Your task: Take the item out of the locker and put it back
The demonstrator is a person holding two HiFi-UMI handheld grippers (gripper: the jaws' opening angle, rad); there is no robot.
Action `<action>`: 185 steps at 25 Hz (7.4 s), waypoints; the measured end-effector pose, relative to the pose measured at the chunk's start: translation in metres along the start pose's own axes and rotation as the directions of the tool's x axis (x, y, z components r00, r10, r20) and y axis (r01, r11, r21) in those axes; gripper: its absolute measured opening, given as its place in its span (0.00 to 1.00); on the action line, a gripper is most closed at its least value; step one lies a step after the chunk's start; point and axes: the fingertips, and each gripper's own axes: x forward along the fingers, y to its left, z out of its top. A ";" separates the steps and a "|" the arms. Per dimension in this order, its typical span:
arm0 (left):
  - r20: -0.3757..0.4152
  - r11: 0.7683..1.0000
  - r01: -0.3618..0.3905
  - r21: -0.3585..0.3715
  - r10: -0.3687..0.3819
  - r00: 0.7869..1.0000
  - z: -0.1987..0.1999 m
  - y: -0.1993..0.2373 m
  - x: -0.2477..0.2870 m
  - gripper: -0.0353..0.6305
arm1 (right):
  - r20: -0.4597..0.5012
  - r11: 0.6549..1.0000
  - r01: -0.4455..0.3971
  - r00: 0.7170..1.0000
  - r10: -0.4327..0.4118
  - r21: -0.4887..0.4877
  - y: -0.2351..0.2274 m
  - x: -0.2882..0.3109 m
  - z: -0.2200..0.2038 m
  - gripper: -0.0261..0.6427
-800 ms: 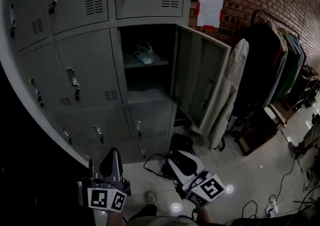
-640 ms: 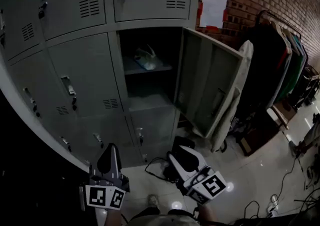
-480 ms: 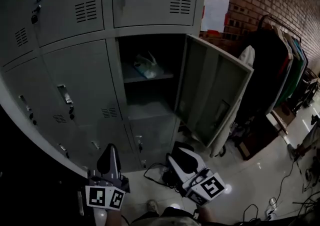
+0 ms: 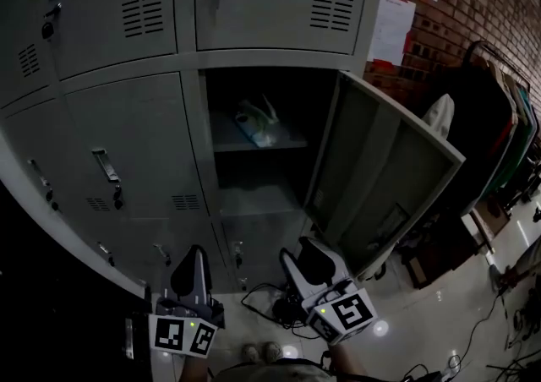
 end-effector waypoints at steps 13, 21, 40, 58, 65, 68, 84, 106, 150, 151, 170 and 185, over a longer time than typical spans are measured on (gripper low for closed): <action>-0.020 0.998 -0.044 0.045 0.045 0.999 0.001 0.027 0.012 0.06 | -0.042 0.986 0.134 0.989 -0.138 -0.096 -0.098 0.213 0.068 0.67; -0.012 0.997 -0.049 0.059 0.049 0.999 0.004 0.035 0.022 0.06 | -0.175 0.963 0.213 0.955 -0.240 -0.164 -0.135 0.248 0.042 0.53; -0.024 0.999 -0.040 0.015 0.040 0.999 0.003 0.039 -0.002 0.06 | -0.021 0.959 0.222 0.973 -0.229 -0.174 -0.090 0.178 0.074 0.10; -0.038 1.000 0.021 0.015 -0.020 0.999 0.012 -0.082 -0.152 0.06 | 0.074 0.984 0.132 0.990 -0.123 -0.118 0.049 -0.132 0.085 0.10; 0.005 0.996 0.047 0.072 -0.047 0.999 0.049 -0.150 -0.201 0.06 | 0.092 0.995 0.092 0.992 -0.089 -0.025 0.105 -0.239 0.073 0.10; 0.016 0.994 0.058 0.095 -0.060 0.998 0.055 -0.165 -0.214 0.06 | 0.072 0.996 0.084 0.994 -0.086 0.034 0.120 -0.264 0.051 0.10; 0.036 0.996 0.063 0.055 -0.065 0.997 0.048 -0.147 -0.219 0.06 | 0.040 0.987 0.121 0.991 -0.126 0.103 0.123 -0.258 0.028 0.10; 0.041 0.999 -0.006 0.054 0.004 0.999 0.040 -0.141 -0.203 0.06 | 0.084 0.991 0.068 0.993 -0.078 0.113 0.095 -0.233 0.036 0.10; 0.047 0.994 -0.055 0.097 0.050 0.998 0.023 0.053 0.049 0.06 | 0.070 0.961 0.245 0.969 -0.237 -0.130 -0.101 0.164 0.091 0.11; 0.045 0.993 -0.063 0.097 0.059 0.997 0.021 0.056 0.048 0.06 | 0.050 0.958 0.247 0.969 -0.242 -0.143 -0.107 0.179 0.089 0.11; 0.042 0.990 -0.113 0.085 0.109 0.993 0.015 0.080 0.057 0.06 | -0.017 0.930 0.231 0.969 -0.245 -0.285 -0.123 0.246 0.077 0.45; 0.017 0.993 -0.082 0.086 0.080 0.997 0.010 0.058 0.034 0.06 | 0.190 0.992 0.095 0.979 -0.079 -0.081 -0.019 0.076 0.062 0.04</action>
